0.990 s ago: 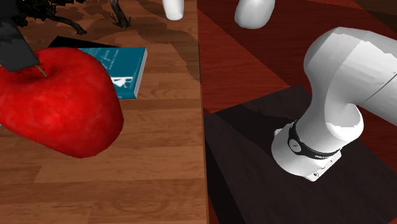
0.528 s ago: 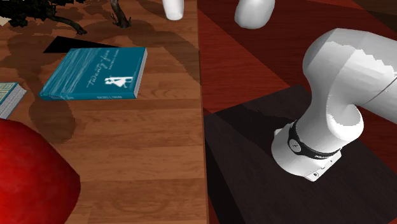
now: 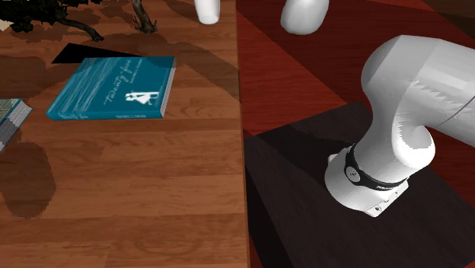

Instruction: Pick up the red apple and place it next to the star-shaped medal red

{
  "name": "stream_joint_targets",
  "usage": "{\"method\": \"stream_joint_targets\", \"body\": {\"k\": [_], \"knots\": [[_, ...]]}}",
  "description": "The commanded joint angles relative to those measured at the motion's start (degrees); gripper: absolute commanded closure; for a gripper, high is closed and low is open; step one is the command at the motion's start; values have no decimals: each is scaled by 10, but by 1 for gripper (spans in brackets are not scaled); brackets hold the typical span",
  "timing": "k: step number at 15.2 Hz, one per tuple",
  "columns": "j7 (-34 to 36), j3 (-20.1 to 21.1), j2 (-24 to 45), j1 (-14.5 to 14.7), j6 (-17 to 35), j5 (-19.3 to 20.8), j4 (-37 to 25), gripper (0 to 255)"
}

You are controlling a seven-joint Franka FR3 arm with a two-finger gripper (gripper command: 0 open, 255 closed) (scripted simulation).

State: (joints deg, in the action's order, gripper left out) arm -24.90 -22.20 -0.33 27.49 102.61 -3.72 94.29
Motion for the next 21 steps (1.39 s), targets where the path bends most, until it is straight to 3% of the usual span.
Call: {"method": "stream_joint_targets", "body": {"k": [1,5,21], "knots": [[10,5,38,5,-7,-13,-43,255],[28,14,118,8,-31,-38,-143,255],[22,17,103,16,98,-35,0,255]]}}
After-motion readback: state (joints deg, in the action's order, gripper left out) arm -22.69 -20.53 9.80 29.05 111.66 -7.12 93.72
